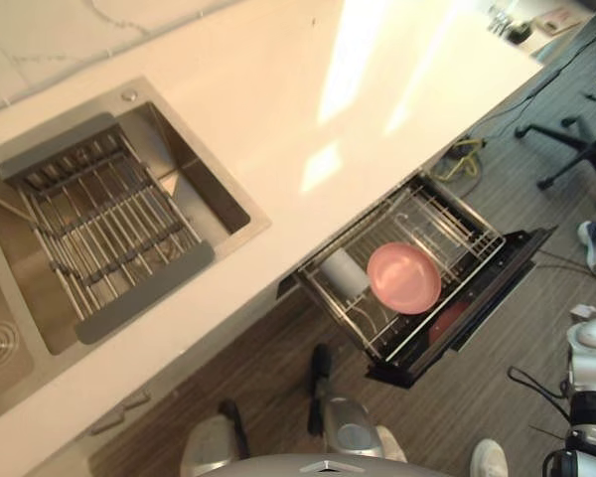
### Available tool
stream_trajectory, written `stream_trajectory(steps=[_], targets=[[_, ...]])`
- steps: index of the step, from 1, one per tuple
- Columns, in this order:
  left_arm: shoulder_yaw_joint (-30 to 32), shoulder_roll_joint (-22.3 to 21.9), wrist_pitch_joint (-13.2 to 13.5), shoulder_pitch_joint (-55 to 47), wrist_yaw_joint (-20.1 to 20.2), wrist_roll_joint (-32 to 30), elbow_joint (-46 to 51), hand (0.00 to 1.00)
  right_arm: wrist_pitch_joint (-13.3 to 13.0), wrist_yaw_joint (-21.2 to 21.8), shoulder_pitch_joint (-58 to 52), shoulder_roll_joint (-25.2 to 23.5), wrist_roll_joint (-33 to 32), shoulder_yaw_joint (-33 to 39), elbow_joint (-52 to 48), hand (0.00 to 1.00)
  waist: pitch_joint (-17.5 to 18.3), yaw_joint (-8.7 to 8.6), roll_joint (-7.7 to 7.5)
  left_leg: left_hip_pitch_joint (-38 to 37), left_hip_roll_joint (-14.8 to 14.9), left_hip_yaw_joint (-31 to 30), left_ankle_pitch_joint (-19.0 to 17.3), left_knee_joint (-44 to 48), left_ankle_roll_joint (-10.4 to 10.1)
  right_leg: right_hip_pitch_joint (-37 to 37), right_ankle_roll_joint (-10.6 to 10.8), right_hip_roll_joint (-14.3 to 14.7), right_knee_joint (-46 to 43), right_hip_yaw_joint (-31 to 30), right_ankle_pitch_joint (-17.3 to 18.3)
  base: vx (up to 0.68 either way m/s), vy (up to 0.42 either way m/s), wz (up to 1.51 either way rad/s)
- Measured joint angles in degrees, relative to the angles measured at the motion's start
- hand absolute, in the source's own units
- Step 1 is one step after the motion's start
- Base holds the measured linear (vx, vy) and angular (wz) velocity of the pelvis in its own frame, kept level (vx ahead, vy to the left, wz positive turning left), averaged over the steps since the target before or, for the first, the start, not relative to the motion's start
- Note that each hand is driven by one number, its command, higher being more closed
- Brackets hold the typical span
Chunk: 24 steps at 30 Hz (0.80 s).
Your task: Walk over to the sink, pick up the cup, carry it to the dishwasher, place the cup inside the dishwasher, then close the dishwasher door
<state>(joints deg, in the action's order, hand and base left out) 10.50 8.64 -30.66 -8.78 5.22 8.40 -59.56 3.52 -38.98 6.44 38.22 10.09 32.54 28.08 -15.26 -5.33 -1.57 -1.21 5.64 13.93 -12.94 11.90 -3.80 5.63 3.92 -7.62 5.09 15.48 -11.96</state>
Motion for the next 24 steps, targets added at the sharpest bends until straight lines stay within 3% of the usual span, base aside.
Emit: stream_trajectory(steps=[3, 6, 8, 10, 12, 14, 19, 24], targets=[[1.2, -0.5, 0.5, -1.1, -0.4, 0.4, -0.1, 0.0, -1.0, 0.8, -2.5, -2.3, -6.0, 5.0, 1.7, 0.0, 1.3, -0.49, 0.24, -1.5, 0.0, 0.0, 0.4, -1.1, -0.2, -0.9, 0.2, -0.2, -0.1, 0.7, 0.2, 0.03, 0.02, 0.09], [3.2, -1.4, 0.8, -2.1, -1.6, 0.4, -0.2, 0.0, -3.7, 4.3, -4.3, -8.9, -16.6, 8.5, 5.3, 0.0, 2.3, -0.8, 0.47, -2.9, 0.0, 0.2, 1.2, -2.7, -0.6, -1.9, 0.2, -0.2, -0.3, 1.0, 0.4, 0.01, 0.006, 0.01], [5.2, -2.2, 1.0, -2.4, -2.2, 0.4, -0.7, 0.0, -5.6, 8.2, -7.0, -16.6, -24.1, 8.6, 6.8, 0.0, 2.7, -0.68, 0.89, -3.7, 0.0, 0.5, 2.0, -3.5, -0.6, -2.6, 0.2, -0.3, -0.2, 1.4, 0.7, -0.01, -0.009, 0.08], [6.1, -3.2, 1.4, -3.0, -2.5, 0.4, -0.8, 0.0, -6.3, 11.6, -8.9, -22.9, -26.5, 8.6, 6.8, 0.0, 3.2, -0.47, 1.71, -4.1, 0.3, 1.6, 2.6, -4.2, -1.0, -3.4, -0.2, -0.7, 0.0, 2.8, 1.7, -0.06, -0.008, 0.22], [7.5, -4.3, 1.9, -3.2, -2.6, 0.4, -0.8, 0.0, -7.1, 13.7, -10.1, -25.9, -27.6, 8.6, 6.7, 0.0, 3.4, 0.75, 2.09, -4.0, 0.5, 2.4, 2.7, -4.2, -1.1, -3.6, 0.0, -1.0, 0.0, 4.2, 1.9, -0.06, -0.005, 0.14], [8.4, -5.4, 2.8, -3.7, -2.5, 1.1, -0.6, 0.0, -8.6, 17.2, -10.3, -29.0, -28.9, 8.3, 6.6, 0.0, 4.2, 3.24, 3.64, -3.8, 0.9, 3.4, 2.7, -4.2, -1.3, -3.6, -0.1, -1.5, 0.0, 6.3, 1.8, -0.04, 0.001, 0.07], [9.1, -7.1, 4.5, -3.1, -2.5, 1.8, -0.6, 0.0, -11.1, 21.0, -8.3, -31.6, -26.2, 1.7, 6.6, 0.0, 3.3, 5.06, 5.91, -1.9, 1.4, 5.8, 4.6, -5.3, -1.6, -3.3, 0.0, -3.2, -0.3, 10.2, 1.7, -0.03, 0.011, 0.39], [9.1, -7.5, 6.3, -3.4, -2.1, 3.9, -0.2, 0.0, -13.1, 20.1, -7.7, -31.5, -29.1, -3.5, 6.5, 0.0, 1.4, 5.67, 6.54, -1.1, 1.1, 5.5, 6.7, -6.6, -1.7, -2.1, 0.0, -4.1, -1.0, 12.6, 1.6, -0.01, 0.02, 0.11]])
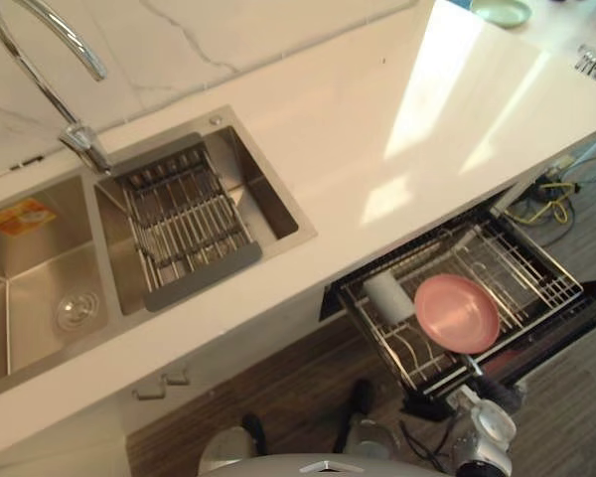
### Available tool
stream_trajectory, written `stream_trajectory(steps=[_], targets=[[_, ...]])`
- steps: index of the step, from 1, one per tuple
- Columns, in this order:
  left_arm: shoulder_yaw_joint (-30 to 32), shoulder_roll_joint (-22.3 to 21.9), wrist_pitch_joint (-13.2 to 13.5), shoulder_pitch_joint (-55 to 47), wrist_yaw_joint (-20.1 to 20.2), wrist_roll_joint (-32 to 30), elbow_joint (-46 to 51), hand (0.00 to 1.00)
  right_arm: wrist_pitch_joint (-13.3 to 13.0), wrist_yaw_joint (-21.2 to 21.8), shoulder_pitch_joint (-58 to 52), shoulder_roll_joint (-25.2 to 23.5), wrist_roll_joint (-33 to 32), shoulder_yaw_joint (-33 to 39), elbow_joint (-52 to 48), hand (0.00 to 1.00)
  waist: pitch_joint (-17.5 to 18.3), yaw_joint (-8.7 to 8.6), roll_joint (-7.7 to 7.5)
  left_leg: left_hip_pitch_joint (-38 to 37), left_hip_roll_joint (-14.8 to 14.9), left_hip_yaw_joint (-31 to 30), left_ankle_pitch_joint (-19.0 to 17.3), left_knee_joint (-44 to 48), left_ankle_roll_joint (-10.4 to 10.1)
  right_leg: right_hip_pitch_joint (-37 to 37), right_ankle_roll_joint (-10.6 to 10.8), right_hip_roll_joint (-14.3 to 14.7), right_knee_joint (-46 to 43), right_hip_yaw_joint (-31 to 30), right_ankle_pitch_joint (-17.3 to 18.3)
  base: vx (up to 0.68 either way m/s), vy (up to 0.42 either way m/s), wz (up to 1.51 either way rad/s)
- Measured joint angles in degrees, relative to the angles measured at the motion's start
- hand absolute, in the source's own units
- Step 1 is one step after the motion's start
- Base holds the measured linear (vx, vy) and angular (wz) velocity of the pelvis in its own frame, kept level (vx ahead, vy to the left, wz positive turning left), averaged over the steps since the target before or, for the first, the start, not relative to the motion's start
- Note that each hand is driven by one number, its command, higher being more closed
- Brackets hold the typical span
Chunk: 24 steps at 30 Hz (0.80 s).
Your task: Walk over to the sink, pick up the cup, carry it to the dishwasher, place the cup inside the dishwasher, then close the dishwasher door
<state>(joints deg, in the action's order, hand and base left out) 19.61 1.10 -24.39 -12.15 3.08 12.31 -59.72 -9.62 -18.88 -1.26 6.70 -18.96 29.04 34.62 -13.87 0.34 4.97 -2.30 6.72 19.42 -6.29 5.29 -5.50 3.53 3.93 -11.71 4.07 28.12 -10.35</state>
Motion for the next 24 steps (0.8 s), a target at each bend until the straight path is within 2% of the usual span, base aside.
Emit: stream_trajectory(steps=[3, 5, 8, 9, 10, 12, 13, 14, 15, 17, 18, 20, 21, 22, 24], targets=[[0.0, -0.2, 1.2, 0.0, 0.3, 0.0, -0.1, 0.0, -1.1, -0.3, 0.6, 1.0, -4.0, -3.6, 0.0, 0.0, -0.1, 0.05, 0.36, 0.7, -0.4, -1.1, 2.7, -1.5, -0.5, 2.0, 0.2, -1.4, -4.2, 2.5, 1.8, 0.03, -0.001, 0.25], [0.1, -0.2, 2.1, 0.0, 1.3, -0.1, -0.4, 0.0, -2.5, -0.3, 2.1, 1.1, -11.0, -6.3, 0.0, 0.0, -0.2, 0.19, 0.13, 1.4, -1.7, -2.3, 6.3, -1.4, -1.1, 2.7, 0.5, -4.2, -7.9, 4.4, 4.4, 0.0, -0.025, 0.55], [0.6, -0.8, 3.1, 0.0, 2.4, -0.2, -0.4, 0.0, -3.2, 1.6, 6.0, 2.2, -15.5, -8.9, 0.0, 0.0, -0.2, 1.32, 0.13, 2.4, -3.5, -2.3, 11.1, -1.3, -0.4, 2.8, 0.0, -7.3, -10.3, 6.9, 6.2, -0.09, -0.047, 0.41], [0.7, -1.0, 3.4, 0.0, 2.3, -0.2, -0.4, 0.0, -2.8, 2.7, 6.9, 2.8, -16.0, -9.8, 0.1, 0.0, -0.4, 1.54, 0.18, 2.6, -3.5, -2.3, 11.4, -1.3, -0.3, 2.8, 0.0, -7.3, -10.6, 7.5, 6.4, -0.14, -0.068, 0.25], [0.7, -1.5, 4.1, 0.0, 2.2, -0.2, -0.6, 0.0, -2.3, 5.0, 8.7, 3.6, -17.3, -11.2, 0.1, 0.0, -0.6, 1.87, 1.06, 2.8, -3.1, -2.3, 11.6, -1.5, 0.0, 2.8, -0.2, -7.2, -11.2, 8.5, 6.7, -0.15, -0.069, 0.24], [0.8, -1.9, 5.3, 0.0, 1.9, -0.8, -1.7, 0.0, -2.5, 7.7, 11.9, 3.9, -19.1, -13.4, 0.1, 0.0, -0.5, 2.28, 1.89, 4.2, -2.3, -2.3, 11.6, -1.5, 0.6, 3.7, -0.3, -6.9, -11.9, 9.8, 6.9, -0.17, -0.065, 0.2], [0.7, -2.5, 6.4, 0.0, 1.8, -0.8, -2.1, 0.0, -2.4, 9.4, 14.1, 4.3, -19.8, -15.0, 0.1, 0.0, -0.6, 2.72, 2.87, 5.2, -1.6, -2.4, 10.0, -1.5, 1.9, 4.7, -0.7, -6.7, -13.4, 10.5, 7.1, -0.18, -0.035, 0.11], [0.6, -3.1, 7.0, 0.0, 1.7, -0.8, -2.3, 0.0, -1.8, 9.9, 15.4, 4.8, -20.3, -15.6, 0.1, 0.0, -0.6, 2.77, 3.85, 5.4, -0.9, -2.5, 8.1, -1.5, 2.5, 5.0, -1.0, -6.3, -14.5, 10.9, 7.4, -0.23, 0.024, 0.21], [0.5, -3.5, 8.4, 0.2, 1.2, -0.6, -2.5, 0.0, -1.0, 10.7, 17.4, 5.2, -21.4, -15.8, 0.3, 0.0, -1.3, 3.35, 4.21, 6.1, -0.3, -2.7, 5.4, -1.4, 2.4, 5.8, -0.6, -7.0, -16.6, 11.7, 7.9, -0.18, 0.07, 0.33], [0.4, -3.4, 11.0, 0.2, 1.4, 0.7, -2.4, 0.0, -1.0, 12.1, 20.2, 5.2, -22.2, -16.9, 0.3, 0.0, -1.4, 4.58, 3.97, 7.3, -0.9, -3.6, 5.6, -1.6, 2.3, 6.9, -0.6, -8.2, -18.5, 12.3, 8.1, -0.12, 0.054, 0.35], [0.4, -3.4, 13.3, -0.2, 2.1, 2.6, -2.2, 0.0, -1.6, 12.3, 22.0, 4.7, -23.8, -17.0, 0.3, 0.0, -2.1, 4.89, 2.95, 7.8, -1.2, -4.1, 6.7, -2.5, 1.9, 8.0, -1.1, -9.3, -20.6, 12.8, 8.9, -0.1, 0.011, 0.27], [0.1, -3.0, 15.7, -0.4, 2.4, 4.7, -2.0, 0.0, -1.9, 12.6, 22.0, 4.0, -23.8, -17.4, 0.0, 0.0, -2.5, 5.03, 1.99, 9.0, -1.3, -5.6, 7.6, -2.8, 1.4, 9.0, -1.1, -10.1, -22.5, 13.7, 10.0, -0.09, -0.018, 0.3], [-0.1, -2.9, 16.6, -0.5, 2.5, 5.9, -1.9, 0.0, -2.0, 12.5, 22.0, 4.0, -24.0, -17.3, 0.0, 0.0, -2.5, 5.27, 1.79, 9.3, -1.3, -5.9, 7.6, -3.0, 1.3, 9.4, -1.0, -10.1, -23.0, 13.7, 10.3, -0.04, -0.044, 0.22], [-0.7, -3.0, 19.0, -1.0, 3.3, 8.9, -1.2, 0.0, -2.0, 12.5, 22.0, 3.9, -24.0, -17.3, -0.1, 0.0, -2.5, 5.65, 1.57, 9.3, -1.2, -7.0, 8.0, -4.1, 0.6, 9.8, -0.9, -10.0, -23.5, 14.0, 10.9, -0.02, -0.038, 0.11], [-1.8, -2.9, 20.3, -1.3, 4.3, 10.2, 0.2, 0.0, -2.0, 12.4, 21.9, 3.4, -23.9, -17.3, -0.5, 0.0, -2.5, 5.81, 1.55, 9.4, -0.8, -7.3, 8.1, -4.5, 0.5, 10.0, -1.2, -9.8, -23.9, 14.7, 11.6, -0.03, -0.076, 0.08]])
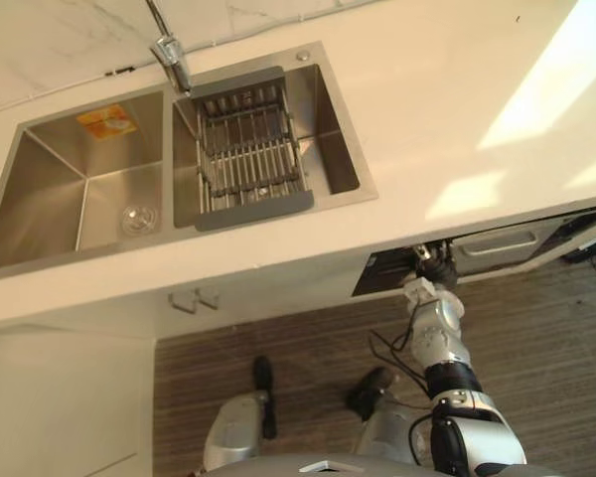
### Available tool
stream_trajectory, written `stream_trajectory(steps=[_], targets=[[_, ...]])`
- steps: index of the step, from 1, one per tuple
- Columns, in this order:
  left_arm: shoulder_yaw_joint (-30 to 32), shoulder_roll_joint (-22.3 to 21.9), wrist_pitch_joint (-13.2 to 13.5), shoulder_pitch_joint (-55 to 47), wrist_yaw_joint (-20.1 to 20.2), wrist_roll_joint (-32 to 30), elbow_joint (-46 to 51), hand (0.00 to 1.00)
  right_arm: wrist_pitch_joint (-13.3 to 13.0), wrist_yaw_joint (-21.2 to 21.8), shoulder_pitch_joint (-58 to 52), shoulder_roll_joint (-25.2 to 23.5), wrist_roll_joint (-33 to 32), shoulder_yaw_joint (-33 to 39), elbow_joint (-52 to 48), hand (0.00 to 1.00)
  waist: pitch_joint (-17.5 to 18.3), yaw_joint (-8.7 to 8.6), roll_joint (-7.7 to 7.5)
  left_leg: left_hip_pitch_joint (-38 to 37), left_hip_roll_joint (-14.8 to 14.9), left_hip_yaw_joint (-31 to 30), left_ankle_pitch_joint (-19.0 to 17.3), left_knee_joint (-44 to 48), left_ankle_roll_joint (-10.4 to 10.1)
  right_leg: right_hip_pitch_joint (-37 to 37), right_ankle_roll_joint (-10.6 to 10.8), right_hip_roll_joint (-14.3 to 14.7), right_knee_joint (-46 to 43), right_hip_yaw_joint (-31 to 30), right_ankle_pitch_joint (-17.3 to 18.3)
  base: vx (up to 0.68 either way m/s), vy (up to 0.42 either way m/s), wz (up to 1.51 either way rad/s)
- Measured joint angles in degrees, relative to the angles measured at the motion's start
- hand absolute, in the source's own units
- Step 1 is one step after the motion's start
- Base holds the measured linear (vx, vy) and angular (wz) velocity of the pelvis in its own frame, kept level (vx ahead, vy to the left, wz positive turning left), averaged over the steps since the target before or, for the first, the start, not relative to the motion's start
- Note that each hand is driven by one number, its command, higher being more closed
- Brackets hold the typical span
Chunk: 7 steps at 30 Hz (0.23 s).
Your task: Walk over to the sink, pick up the cup, carry it to the dishwasher, place the cup inside the dishwasher, then close the dishwasher door
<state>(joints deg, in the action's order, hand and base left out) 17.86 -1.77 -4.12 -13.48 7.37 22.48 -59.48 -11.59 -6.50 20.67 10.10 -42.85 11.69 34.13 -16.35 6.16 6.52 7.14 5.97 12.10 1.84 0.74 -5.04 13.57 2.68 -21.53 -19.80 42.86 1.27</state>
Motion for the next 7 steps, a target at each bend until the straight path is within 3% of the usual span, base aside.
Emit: stream_trajectory(steps=[3, 4, 7], targets=[[-0.2, 0.2, 1.5, -0.2, 1.9, 1.0, 2.0, 0.0, 0.3, -0.1, -3.9, -0.3, 2.2, -4.4, -3.2, 0.0, 0.2, 0.7, -0.07, 0.2, 1.5, -1.1, 0.0, 0.1, -0.1, -0.2, -1.0, 2.2, 0.4, 0.4, 1.4, -0.02, -0.124, 0.01], [-0.5, 0.5, 1.5, -0.2, 3.7, 1.2, 2.5, 0.0, 0.1, 1.5, -7.7, -0.2, 7.2, -10.2, -4.2, 0.0, 0.4, 1.07, -0.06, -0.3, 2.6, -1.8, 0.0, 0.1, -0.1, -1.4, -1.2, 4.3, 1.6, 0.4, 1.5, 0.0, -0.103, -0.03], [-2.7, 1.5, 0.7, -0.7, 7.0, 3.8, 1.8, 0.0, 0.5, 5.0, -15.2, -2.4, 14.8, -16.9, 0.0, 0.0, 3.0, 1.37, -0.75, -0.9, 3.7, -3.8, -0.1, 0.2, -0.1, -3.0, -2.3, 6.7, 2.9, 0.6, 2.2, 0.03, -0.081, 0.06]])
